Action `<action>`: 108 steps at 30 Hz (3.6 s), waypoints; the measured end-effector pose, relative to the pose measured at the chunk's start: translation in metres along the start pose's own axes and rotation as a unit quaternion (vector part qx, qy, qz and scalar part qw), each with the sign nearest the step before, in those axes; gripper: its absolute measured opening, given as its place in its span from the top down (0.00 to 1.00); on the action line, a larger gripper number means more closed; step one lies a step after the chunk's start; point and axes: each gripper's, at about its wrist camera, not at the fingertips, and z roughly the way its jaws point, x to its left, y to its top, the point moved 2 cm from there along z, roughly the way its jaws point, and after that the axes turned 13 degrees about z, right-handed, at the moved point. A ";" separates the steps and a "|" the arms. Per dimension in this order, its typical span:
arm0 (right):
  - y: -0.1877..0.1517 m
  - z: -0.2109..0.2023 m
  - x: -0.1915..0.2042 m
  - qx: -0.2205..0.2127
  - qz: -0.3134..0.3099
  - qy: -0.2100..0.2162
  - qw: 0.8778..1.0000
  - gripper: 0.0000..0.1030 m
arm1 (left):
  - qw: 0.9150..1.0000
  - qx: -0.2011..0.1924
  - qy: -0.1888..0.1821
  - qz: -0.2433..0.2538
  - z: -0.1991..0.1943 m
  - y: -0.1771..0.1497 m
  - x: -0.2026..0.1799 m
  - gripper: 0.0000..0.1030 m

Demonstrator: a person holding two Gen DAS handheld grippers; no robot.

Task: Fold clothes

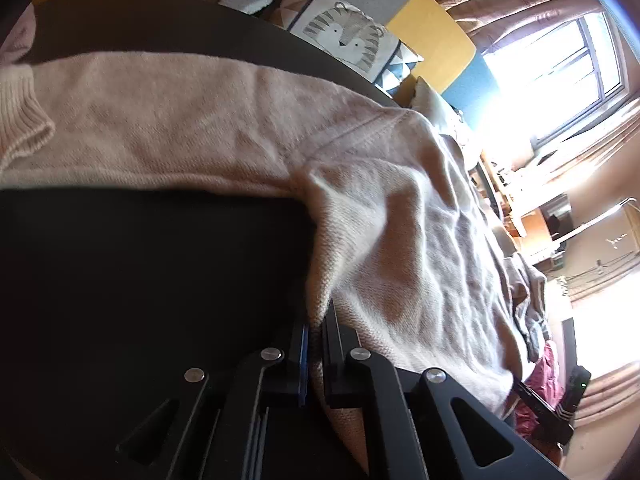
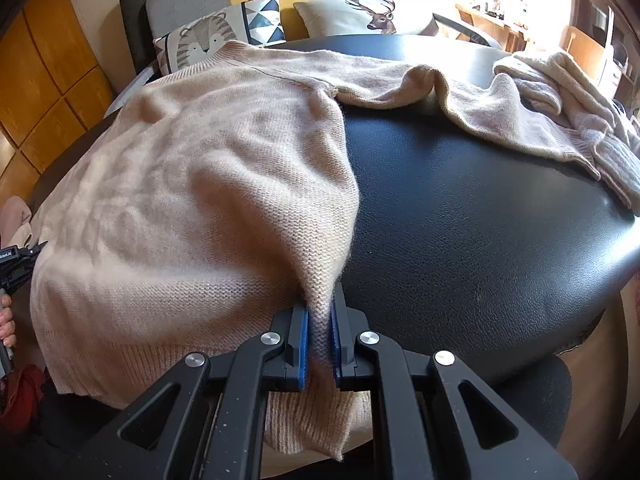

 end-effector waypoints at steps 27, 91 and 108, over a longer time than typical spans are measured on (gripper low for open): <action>-0.012 0.018 0.076 -0.003 -0.090 0.038 0.995 0.74 | 0.994 0.010 -0.104 -0.029 0.011 -0.020 -0.032 0.95; 0.099 0.048 -0.008 0.011 0.043 0.035 0.998 0.82 | 0.953 0.039 0.062 0.293 0.022 -0.033 -0.120 0.94; 0.107 0.044 -0.016 -0.028 -0.009 -0.035 0.999 0.94 | 0.959 0.022 0.041 0.279 0.015 -0.039 -0.106 0.94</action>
